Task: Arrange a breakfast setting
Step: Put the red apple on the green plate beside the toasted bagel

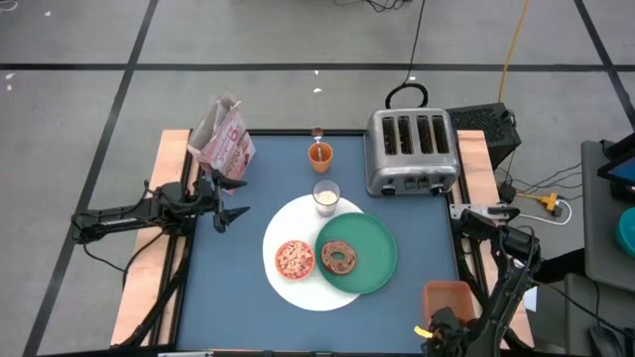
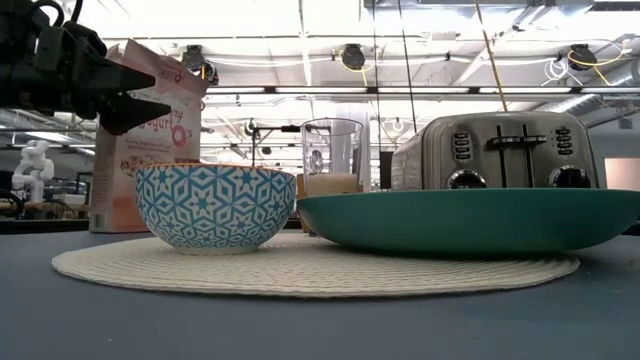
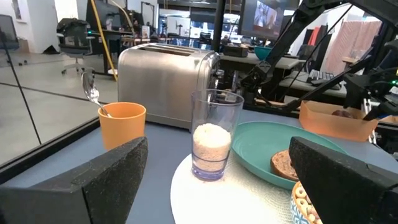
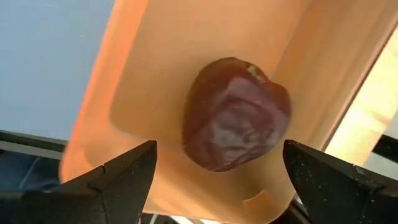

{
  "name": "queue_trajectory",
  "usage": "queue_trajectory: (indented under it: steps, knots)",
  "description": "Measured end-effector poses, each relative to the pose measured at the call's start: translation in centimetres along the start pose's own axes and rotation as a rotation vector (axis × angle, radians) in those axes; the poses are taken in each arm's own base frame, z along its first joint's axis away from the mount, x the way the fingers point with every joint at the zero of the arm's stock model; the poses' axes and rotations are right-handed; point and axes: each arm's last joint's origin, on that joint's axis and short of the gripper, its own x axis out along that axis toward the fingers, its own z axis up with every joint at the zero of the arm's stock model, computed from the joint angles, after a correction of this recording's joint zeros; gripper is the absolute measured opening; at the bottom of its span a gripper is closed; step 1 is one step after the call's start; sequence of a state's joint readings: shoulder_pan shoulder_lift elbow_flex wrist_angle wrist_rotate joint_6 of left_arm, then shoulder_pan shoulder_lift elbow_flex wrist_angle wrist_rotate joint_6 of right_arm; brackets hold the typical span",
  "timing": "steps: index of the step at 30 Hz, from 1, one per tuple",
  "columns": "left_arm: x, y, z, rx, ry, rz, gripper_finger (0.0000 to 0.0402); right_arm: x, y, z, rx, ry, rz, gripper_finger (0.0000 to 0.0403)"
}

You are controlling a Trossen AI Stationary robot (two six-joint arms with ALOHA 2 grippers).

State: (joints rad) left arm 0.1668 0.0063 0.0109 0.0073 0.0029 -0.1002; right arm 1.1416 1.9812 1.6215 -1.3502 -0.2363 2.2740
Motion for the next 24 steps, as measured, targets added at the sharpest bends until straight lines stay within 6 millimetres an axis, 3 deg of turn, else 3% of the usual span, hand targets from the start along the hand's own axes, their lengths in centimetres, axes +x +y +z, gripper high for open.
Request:
queue_trajectory:
  steps: [11,24]
  knots:
    - [0.0,0.0,0.0,-0.002,0.000,0.000,0.0392,1.9,-0.3,0.3,-0.022,-0.036,-0.037,0.0341]
    - [0.0,0.0,0.0,0.016,0.000,0.000,0.0392,1.9,-0.2,0.6,-0.011,-0.099,0.012,0.0341]
